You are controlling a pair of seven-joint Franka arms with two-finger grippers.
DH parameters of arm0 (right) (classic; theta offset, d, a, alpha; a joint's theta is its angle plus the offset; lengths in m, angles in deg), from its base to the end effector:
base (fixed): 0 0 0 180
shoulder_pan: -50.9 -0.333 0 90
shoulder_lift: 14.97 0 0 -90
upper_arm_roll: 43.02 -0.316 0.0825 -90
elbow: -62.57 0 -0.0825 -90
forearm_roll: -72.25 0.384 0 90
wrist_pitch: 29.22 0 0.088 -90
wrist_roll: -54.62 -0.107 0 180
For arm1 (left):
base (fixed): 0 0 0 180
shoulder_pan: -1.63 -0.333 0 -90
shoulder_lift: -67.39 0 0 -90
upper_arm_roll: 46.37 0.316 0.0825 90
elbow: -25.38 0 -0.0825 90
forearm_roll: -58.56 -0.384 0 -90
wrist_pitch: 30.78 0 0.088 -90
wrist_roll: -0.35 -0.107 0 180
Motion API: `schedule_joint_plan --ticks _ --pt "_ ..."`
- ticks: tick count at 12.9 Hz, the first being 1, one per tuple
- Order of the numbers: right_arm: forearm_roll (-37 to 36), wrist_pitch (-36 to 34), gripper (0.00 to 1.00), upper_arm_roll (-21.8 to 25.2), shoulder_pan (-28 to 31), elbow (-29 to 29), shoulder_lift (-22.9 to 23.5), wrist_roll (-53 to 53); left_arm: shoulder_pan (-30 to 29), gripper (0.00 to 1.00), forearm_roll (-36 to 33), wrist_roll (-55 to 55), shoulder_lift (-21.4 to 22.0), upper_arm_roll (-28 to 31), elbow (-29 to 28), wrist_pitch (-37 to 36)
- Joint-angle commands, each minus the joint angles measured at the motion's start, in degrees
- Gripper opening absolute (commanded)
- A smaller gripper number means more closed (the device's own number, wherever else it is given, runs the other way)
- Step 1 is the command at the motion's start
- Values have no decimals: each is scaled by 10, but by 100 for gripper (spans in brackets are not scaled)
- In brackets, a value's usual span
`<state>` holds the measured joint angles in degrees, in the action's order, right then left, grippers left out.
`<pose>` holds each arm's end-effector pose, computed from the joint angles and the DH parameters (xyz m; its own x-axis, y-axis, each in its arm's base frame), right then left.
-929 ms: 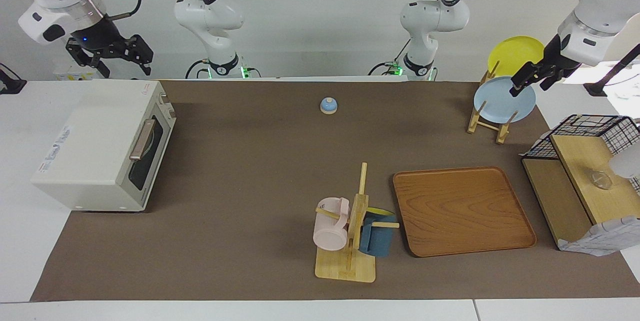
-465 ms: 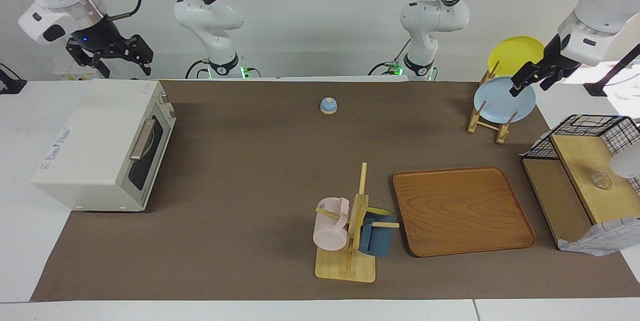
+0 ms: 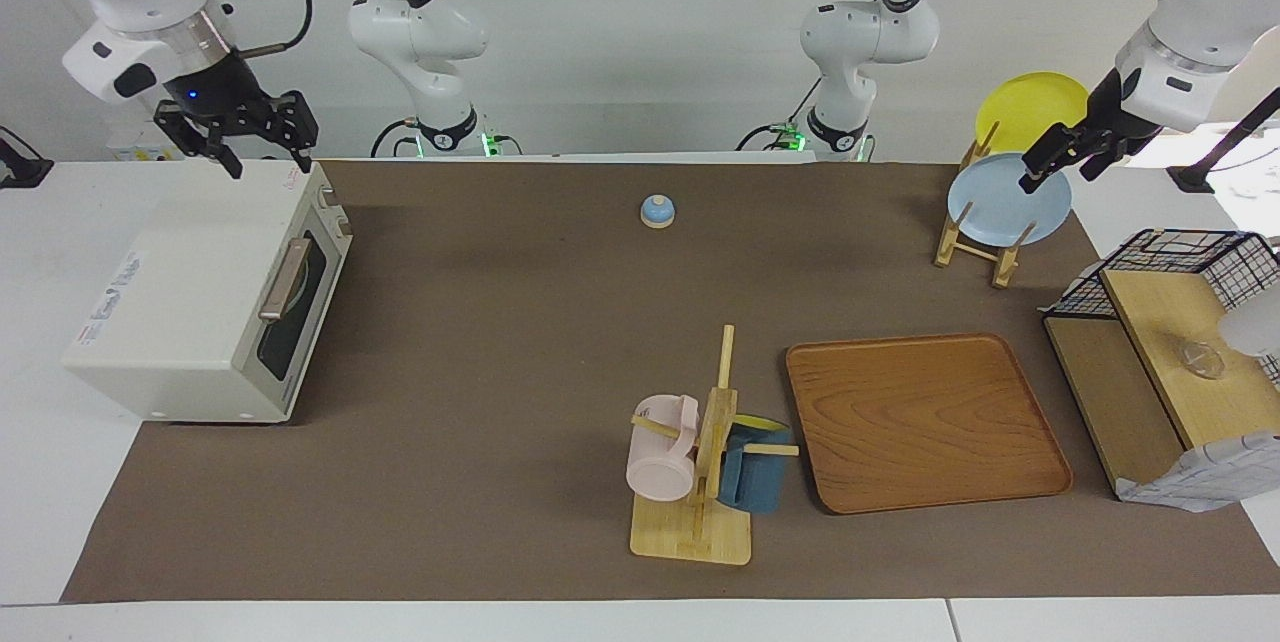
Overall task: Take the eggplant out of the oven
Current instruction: 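Reach the right gripper to the toaster oven door handle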
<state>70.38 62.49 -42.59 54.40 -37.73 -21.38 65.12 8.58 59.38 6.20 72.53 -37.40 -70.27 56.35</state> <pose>0.5178 -0.0392 0.6023 0.9924 0.1154 -0.0432 0.1166 -0.9929 0.0243 0.5200 0.0205 0.6216 0.9889 0.1347 -0.0626 0.1363 -0.9904 0.0220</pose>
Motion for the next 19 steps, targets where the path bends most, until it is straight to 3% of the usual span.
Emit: schedule_joint_plan --ticks 1,4,14,19 --pt "-28 65 0 -1 11 -72 23 -2 -3 100 -7 0 14 -2 -15 5" --pt "-85 69 0 -2 8 -75 33 -10 -3 100 -7 0 14 -2 -15 5" --pt "-89 130 0 -2 27 -133 46 -49 -3 100 -7 0 14 -2 -15 5" --pt "-77 245 0 -3 -65 -156 116 -185 -3 100 -7 0 14 -2 -15 5"
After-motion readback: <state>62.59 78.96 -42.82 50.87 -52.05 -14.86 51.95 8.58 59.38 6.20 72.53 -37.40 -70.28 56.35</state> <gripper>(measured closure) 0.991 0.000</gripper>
